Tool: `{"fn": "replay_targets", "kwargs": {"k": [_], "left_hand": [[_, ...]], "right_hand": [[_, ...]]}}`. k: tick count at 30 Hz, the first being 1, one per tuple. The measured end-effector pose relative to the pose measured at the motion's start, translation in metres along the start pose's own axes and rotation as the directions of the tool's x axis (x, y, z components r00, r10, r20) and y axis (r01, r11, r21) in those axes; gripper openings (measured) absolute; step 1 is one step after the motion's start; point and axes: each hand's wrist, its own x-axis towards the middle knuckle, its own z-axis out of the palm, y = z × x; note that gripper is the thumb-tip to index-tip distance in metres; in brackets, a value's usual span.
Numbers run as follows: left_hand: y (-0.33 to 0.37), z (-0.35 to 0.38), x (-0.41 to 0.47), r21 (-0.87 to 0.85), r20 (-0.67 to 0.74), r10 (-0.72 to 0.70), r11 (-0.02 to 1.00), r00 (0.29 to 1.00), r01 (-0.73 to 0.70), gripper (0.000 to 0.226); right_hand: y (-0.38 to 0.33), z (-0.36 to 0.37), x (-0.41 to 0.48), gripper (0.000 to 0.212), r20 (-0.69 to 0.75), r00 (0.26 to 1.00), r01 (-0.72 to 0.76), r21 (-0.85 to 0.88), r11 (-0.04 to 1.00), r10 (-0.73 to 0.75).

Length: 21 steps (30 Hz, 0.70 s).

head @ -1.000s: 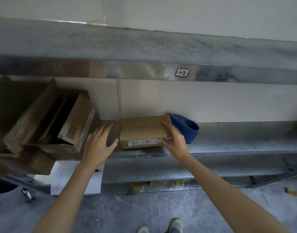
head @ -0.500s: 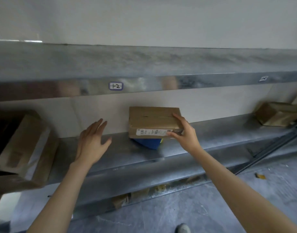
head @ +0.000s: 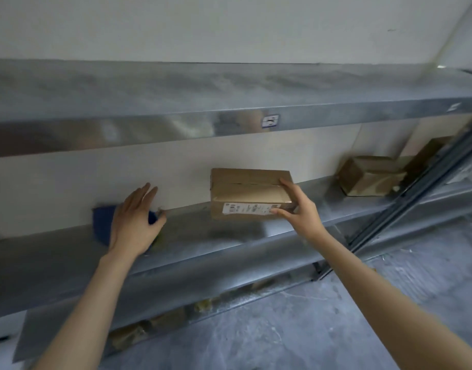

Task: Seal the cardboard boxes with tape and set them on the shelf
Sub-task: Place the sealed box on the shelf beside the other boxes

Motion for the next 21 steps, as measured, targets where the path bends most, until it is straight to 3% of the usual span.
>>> {"fn": "replay_targets", "kwargs": {"k": [10,21], "left_hand": [[0.114,0.065,0.021,0.043,0.08,0.062,0.997,0.995,-0.065,0.07],[0.16,0.106,0.075,0.043,0.175,0.076,0.995,0.982,-0.085,0.066]], "right_hand": [[0.088,-0.095,0.021,0.076,-0.004,0.997,-0.081,-0.036,0.996,0.081],[0.163,-0.137,0.052,0.077,0.011,0.986,-0.165,-0.071,0.984,0.166]]}}
